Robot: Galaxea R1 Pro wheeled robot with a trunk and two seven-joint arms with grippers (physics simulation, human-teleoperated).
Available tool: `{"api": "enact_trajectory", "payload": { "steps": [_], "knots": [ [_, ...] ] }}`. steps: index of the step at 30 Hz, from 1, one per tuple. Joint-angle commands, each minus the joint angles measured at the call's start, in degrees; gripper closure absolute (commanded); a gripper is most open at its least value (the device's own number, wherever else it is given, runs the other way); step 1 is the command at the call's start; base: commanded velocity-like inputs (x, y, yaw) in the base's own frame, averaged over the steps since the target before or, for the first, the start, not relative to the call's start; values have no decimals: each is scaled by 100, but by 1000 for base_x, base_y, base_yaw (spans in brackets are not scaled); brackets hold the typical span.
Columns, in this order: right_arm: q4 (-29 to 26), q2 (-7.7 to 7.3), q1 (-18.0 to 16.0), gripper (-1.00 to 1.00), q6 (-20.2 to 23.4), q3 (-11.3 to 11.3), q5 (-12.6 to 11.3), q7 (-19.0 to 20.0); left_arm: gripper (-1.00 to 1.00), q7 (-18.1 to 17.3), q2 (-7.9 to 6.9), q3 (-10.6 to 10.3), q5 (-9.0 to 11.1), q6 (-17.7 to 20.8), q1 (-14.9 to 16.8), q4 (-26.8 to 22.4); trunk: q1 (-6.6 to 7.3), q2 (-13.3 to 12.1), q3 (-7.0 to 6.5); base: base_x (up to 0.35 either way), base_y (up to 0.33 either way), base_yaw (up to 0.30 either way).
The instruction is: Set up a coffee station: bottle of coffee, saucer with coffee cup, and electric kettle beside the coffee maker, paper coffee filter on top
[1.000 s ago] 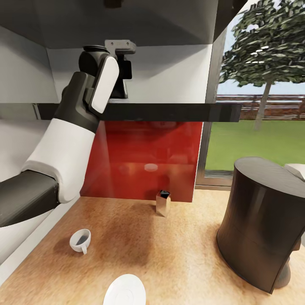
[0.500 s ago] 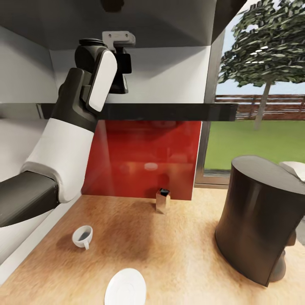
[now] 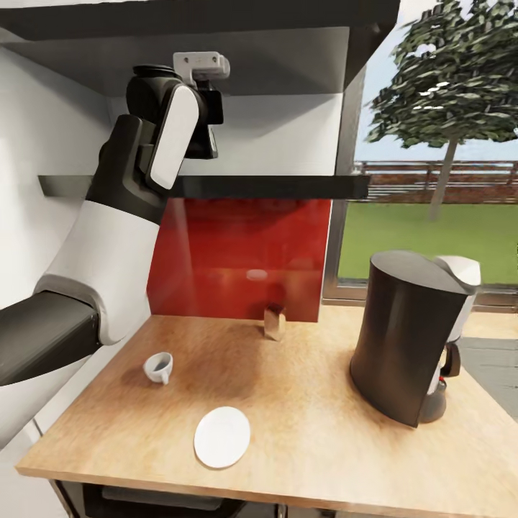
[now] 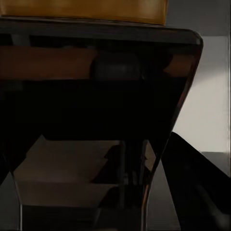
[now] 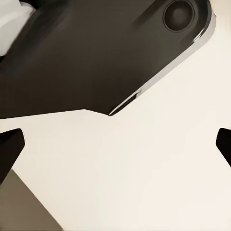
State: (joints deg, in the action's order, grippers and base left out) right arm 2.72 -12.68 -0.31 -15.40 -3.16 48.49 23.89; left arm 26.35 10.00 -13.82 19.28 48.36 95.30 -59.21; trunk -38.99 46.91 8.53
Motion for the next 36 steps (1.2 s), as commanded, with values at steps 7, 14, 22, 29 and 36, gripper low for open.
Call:
{"api": "enact_trajectory", "payload": {
  "steps": [7, 14, 22, 29, 36],
  "knots": [
    [-6, -6, -4, -100, -17, -33, 29, 11, 100, 46, 0, -1, 41, 11, 6, -10, 2, 7, 8, -340, 0, 0],
    [-9, -6, -4, -100, -16, -53, 22, 6, 100, 38, 0, 2, 41, 7, 6, -11, 2, 7, 8, -340, 0, 0],
    [-17, -7, -4, -100, -16, -78, 7, 2, 100, 37, 0, 42, 46, 12, 6, -229, 2, 7, 8, -340, 0, 0],
    [-34, -19, -12, -100, -14, -83, -1, -1, 100, 24, 0, 50, 108, 17, 6, -272, 2, 7, 8, -234, 0, 0],
    [-209, -41, -30, -100, 0, -92, -25, -5, 100, -26, 0, 23, 1149, 20, -184, -1404, 2, 7, 8, -26, 0, 0]
  ]
}}
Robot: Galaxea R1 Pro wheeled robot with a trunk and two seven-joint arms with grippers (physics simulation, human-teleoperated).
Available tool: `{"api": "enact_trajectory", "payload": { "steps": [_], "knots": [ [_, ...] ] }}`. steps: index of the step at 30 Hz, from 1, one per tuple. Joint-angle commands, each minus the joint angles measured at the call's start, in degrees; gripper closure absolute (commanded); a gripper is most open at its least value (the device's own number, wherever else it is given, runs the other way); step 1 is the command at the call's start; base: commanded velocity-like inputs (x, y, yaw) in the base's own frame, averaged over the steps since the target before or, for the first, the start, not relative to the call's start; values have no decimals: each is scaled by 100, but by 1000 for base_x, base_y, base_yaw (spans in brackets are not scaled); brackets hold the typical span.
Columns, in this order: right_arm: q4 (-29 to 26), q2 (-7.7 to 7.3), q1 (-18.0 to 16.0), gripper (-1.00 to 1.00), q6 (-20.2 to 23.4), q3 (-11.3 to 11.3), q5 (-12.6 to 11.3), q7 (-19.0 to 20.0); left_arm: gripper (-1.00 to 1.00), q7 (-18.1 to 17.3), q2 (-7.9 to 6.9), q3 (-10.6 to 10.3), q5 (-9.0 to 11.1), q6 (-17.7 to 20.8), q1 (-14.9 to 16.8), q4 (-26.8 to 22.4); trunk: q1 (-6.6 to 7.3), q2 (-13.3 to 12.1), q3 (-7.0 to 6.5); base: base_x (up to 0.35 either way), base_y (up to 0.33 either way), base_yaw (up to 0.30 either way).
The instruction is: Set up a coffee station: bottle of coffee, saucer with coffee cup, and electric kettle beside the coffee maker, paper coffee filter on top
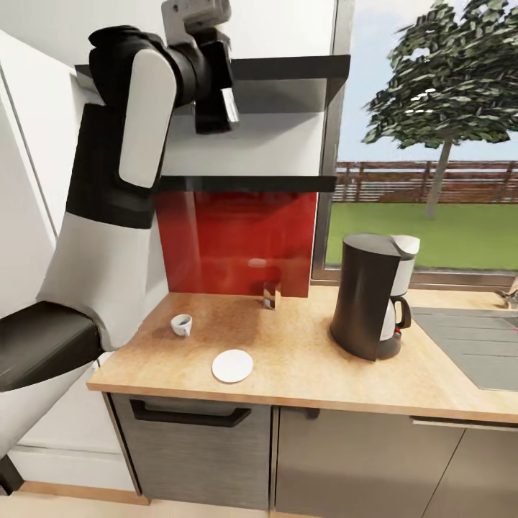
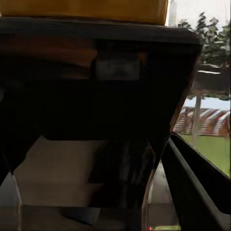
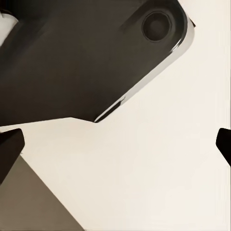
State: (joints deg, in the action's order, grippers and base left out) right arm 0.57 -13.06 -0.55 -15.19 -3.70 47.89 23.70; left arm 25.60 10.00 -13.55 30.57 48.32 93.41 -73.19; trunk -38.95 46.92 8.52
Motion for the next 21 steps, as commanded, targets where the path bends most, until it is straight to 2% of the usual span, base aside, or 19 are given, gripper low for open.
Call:
{"api": "enact_trajectory", "payload": {
  "steps": [1, 3, 4, 5, 6, 7, 8, 9, 10, 11, 12, 13, 17, 21],
  "knots": [
    [-6, -9, -12, -100, -20, -40, 31, 15, 100, -44, 0, -32, 67, 29, -115, -285, -2, 6, 10, -4, 0, 0],
    [-25, -13, -21, -100, -20, -43, 15, 16, 100, -173, 0, -58, 98, 32, -293, -585, -2, 6, 10, -3, 0, 0],
    [-66, -19, -32, -100, -19, -47, -51, 18, 100, -302, 0, -74, 117, 34, -523, -865, -2, 6, 10, -1, 0, 0],
    [-145, -24, -41, -100, -19, -49, -300, 19, 100, -431, 0, -106, 134, 36, -881, -1217, -2, 6, 10, 0, 0, 0],
    [-177, -25, -43, -100, -19, -50, -433, 20, 100, -459, 0, -132, 136, 36, -996, -1306, -2, 6, 10, 0, 0, 0],
    [-247, -27, -45, -100, -19, -51, -768, 20, 100, -501, 0, -238, 138, 33, -1209, -1443, -2, 6, 10, 0, 0, 0],
    [-318, -28, -47, -100, -19, -51, -1220, 20, 100, -527, 0, -467, 140, 22, -1428, -1532, -2, 6, 10, 0, 0, 0],
    [-349, -28, -48, -100, -19, -52, -1447, 21, 100, -535, 0, -601, 140, 12, -1534, -1564, -2, 6, 10, 0, 0, 0],
    [-392, -29, -49, -100, -21, -52, -1871, 21, 100, -546, 0, -882, 138, -17, -1744, -1609, -2, 6, 10, 0, 0, 0],
    [-435, -35, -49, -100, -20, -48, -2364, 25, 100, -555, 0, -1319, 138, -248, -2082, -1649, -2, 6, 10, 0, 0, 0],
    [-444, -38, -49, -100, -20, -47, -2473, 28, 100, -557, 0, -1449, 139, -377, -2190, -1657, -2, 6, 10, 0, 0, 0],
    [-456, -56, -50, -100, -23, -46, -2630, 32, 100, -560, 0, -1678, 140, -680, -2405, -1669, -2, 6, 10, 0, 0, 0],
    [-472, -103, -53, -100, -26, -44, -2817, 36, 100, -565, 0, -2068, 142, -1262, -2839, -1683, -2, 6, 10, 0, 0, 0],
    [-473, -128, -57, -100, -22, -44, -2884, 38, 100, -601, 0, -2273, 139, -1605, -3229, -1688, -2, 6, 10, 0, 0, 0]
  ]
}}
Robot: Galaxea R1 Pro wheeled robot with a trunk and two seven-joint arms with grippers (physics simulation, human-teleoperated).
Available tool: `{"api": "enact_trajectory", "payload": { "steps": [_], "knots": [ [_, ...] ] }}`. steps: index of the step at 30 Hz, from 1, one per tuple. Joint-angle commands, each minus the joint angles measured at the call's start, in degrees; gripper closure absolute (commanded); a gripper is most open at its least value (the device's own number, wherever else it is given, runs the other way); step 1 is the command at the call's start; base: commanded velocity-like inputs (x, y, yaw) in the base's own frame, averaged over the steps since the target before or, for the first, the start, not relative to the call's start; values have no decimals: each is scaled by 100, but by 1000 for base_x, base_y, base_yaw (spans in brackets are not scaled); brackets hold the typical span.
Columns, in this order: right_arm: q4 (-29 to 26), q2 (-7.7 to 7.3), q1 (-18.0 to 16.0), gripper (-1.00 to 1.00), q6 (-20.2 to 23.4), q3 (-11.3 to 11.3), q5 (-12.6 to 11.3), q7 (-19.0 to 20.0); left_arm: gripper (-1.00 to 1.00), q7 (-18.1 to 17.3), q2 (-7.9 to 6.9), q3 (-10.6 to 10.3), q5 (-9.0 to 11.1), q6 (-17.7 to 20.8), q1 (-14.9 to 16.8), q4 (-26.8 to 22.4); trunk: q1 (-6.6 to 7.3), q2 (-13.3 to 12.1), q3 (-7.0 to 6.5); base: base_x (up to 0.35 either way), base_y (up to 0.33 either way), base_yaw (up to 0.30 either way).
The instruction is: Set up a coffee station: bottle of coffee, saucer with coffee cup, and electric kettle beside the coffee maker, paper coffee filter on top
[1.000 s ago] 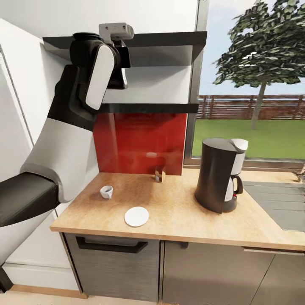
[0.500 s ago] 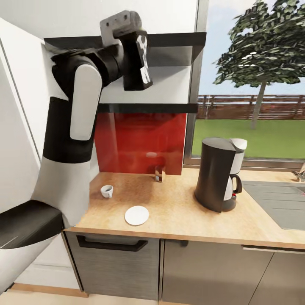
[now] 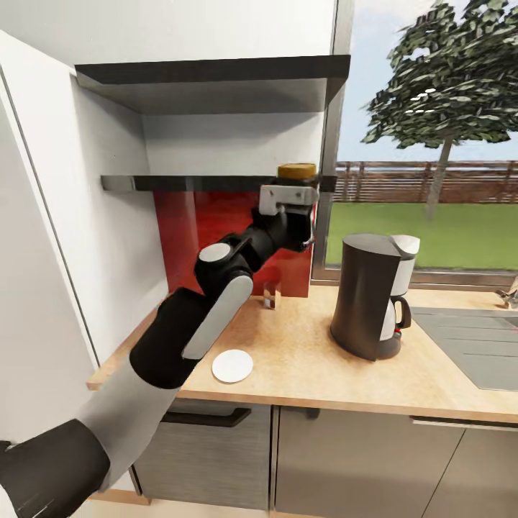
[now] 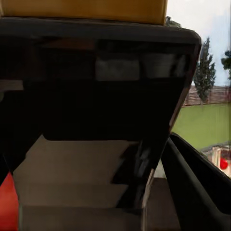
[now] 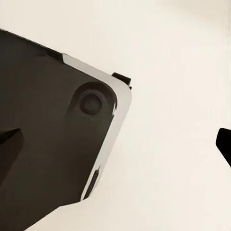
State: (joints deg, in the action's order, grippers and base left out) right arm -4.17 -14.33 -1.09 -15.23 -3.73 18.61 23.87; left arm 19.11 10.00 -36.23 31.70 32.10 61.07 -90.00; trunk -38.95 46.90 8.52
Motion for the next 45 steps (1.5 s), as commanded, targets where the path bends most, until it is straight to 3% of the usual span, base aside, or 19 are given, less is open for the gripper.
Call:
{"api": "enact_trajectory", "payload": {
  "steps": [1, 3, 4, 5, 6, 7, 8, 9, 10, 11, 12, 13, 14, 15, 16, 19, 22, 45],
  "knots": [
    [3, -20, -5, -100, -17, -40, 19, 28, 100, -18, 0, -68, 25, -343, -259, -8, -1, 8, 9, 0, 0, 0],
    [3, -37, -5, -100, -16, -40, 7, 34, 100, -75, -29, -123, 27, -622, -461, -8, -1, 8, 9, 0, 0, 0],
    [4, -67, -5, -100, -16, -40, -5, 39, 100, -120, -162, -226, 28, -870, -642, -9, -1, 8, 9, 0, 0, 0],
    [4, -119, -5, -100, -16, -45, -18, 47, 100, -159, -401, -477, 29, -1217, -849, -5, -1, 8, 9, 0, 0, 0],
    [4, -134, -5, -100, -16, -45, -21, 49, 100, -166, -488, -566, 29, -1329, -897, -4, -1, 8, 9, 0, 0, 0],
    [4, -157, -5, -100, -15, -47, -29, 53, 100, -175, -669, -731, 29, -1556, -964, -3, -1, 8, 9, 0, 0, 0],
    [4, -201, -6, -100, -34, -48, -144, 55, 100, -179, -1047, -1104, 46, -2079, -1057, 30, -1, 8, 9, 0, 0, 0],
    [4, -222, -6, -100, -44, -48, -223, 56, 100, -175, -1099, -1169, 53, -2153, -1078, 36, -1, 8, 9, 0, 0, 0],
    [4, -277, -6, -100, -87, -49, -450, 56, 100, -167, -1195, -1271, 64, -2258, -1141, 50, -1, 8, 9, 0, 0, 0],
    [4, -356, -6, -100, -227, -49, -1146, 56, 100, -154, -1382, -1381, 75, -2380, -1347, 62, -1, 8, 9, 0, 0, 0],
    [4, -380, -6, -100, -281, -49, -1534, 56, 100, -151, -1466, -1408, 78, -2416, -1496, 65, -1, 8, 9, 0, 0, 0],
    [3, -388, -6, -100, -300, -47, -1719, 56, 100, -149, -1507, -1418, 79, -2441, -1567, 68, -1, 8, 9, 0, 0, 0],
    [0, -410, -6, -100, -327, -46, -2053, 56, 100, -147, -1595, -1432, 80, -2544, -1693, 72, -1, 8, 9, 0, 0, 0],
    [-1, -421, -6, -100, -337, -45, -2182, 56, 100, -147, -1634, -1437, 80, -2598, -1741, 73, -1, 8, 9, 0, 0, 0],
    [-3, -460, -6, -100, -365, -47, -2491, 51, 100, -145, -1806, -1449, 85, -2770, -1860, 71, -1, 8, 9, 0, 0, 0],
    [-4, -484, -6, -100, -386, -49, -2649, 45, 100, -144, -1949, -1455, 90, -2867, -2005, 70, -1, 8, 9, 0, 0, 0],
    [-4, -495, -6, -100, -401, -42, -2700, 30, 100, -144, -1997, -1457, 89, -2892, -2124, 75, -23, 48, 27, 0, 0, 0],
    [-5, -501, -6, -100, -410, -40, -2705, 13, 100, -144, -2002, -1457, 91, -2893, -2135, 79, -528, 970, 440, 0, 0, 0]
  ]
}}
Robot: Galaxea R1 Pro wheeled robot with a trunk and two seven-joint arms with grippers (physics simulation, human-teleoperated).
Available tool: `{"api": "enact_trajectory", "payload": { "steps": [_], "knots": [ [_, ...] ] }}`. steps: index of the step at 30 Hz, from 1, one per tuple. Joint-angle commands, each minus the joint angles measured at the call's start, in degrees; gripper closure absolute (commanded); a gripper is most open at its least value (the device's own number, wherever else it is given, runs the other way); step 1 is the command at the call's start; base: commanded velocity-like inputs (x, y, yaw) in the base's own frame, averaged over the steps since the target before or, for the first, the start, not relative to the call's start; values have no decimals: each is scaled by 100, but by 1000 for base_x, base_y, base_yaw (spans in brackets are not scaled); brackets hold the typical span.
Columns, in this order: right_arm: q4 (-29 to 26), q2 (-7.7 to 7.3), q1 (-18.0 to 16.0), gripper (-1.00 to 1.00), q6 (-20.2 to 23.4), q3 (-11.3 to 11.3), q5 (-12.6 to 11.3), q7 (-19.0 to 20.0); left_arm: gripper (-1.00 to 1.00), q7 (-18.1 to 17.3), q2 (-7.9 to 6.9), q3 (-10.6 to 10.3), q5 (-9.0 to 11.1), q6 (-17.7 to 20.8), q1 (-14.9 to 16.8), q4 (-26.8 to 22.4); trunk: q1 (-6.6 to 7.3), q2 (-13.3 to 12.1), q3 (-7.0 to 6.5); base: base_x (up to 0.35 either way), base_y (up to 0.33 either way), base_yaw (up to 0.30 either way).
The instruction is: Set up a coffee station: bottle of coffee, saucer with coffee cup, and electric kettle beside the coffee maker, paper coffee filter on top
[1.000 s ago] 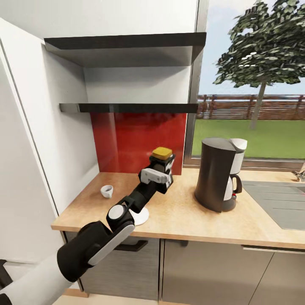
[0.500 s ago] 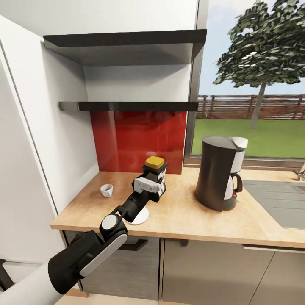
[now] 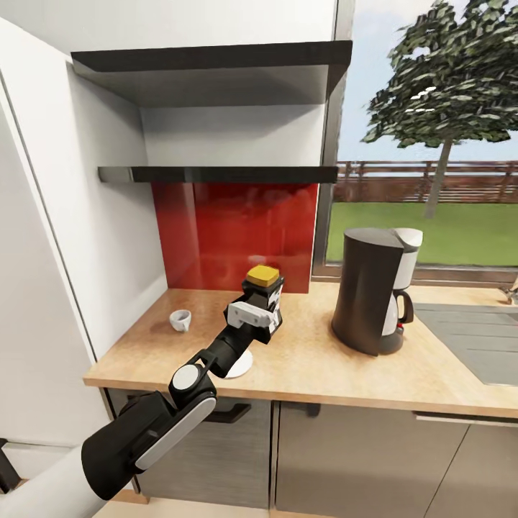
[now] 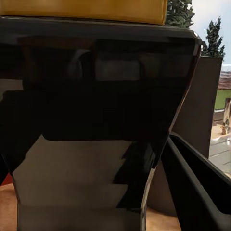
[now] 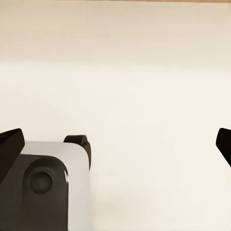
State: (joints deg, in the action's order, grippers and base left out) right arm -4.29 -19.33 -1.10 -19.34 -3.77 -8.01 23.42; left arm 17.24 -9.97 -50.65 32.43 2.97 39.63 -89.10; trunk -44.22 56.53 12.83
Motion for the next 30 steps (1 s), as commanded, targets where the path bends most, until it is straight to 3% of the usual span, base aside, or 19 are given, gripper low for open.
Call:
{"api": "enact_trajectory", "payload": {
  "steps": [1, 30],
  "knots": [
    [7, -1, -5, -100, 1, -36, -43, 58, 100, 42, -5, -15, 18, 20, 10, -11, -23, 48, 27, 0, 0, 0],
    [7, -1, -5, -100, 1, -36, -43, 57, 100, 42, -1, -24, 18, 10, 10, -24, -660, 1211, 547, 0, 0, 0]
  ]
}}
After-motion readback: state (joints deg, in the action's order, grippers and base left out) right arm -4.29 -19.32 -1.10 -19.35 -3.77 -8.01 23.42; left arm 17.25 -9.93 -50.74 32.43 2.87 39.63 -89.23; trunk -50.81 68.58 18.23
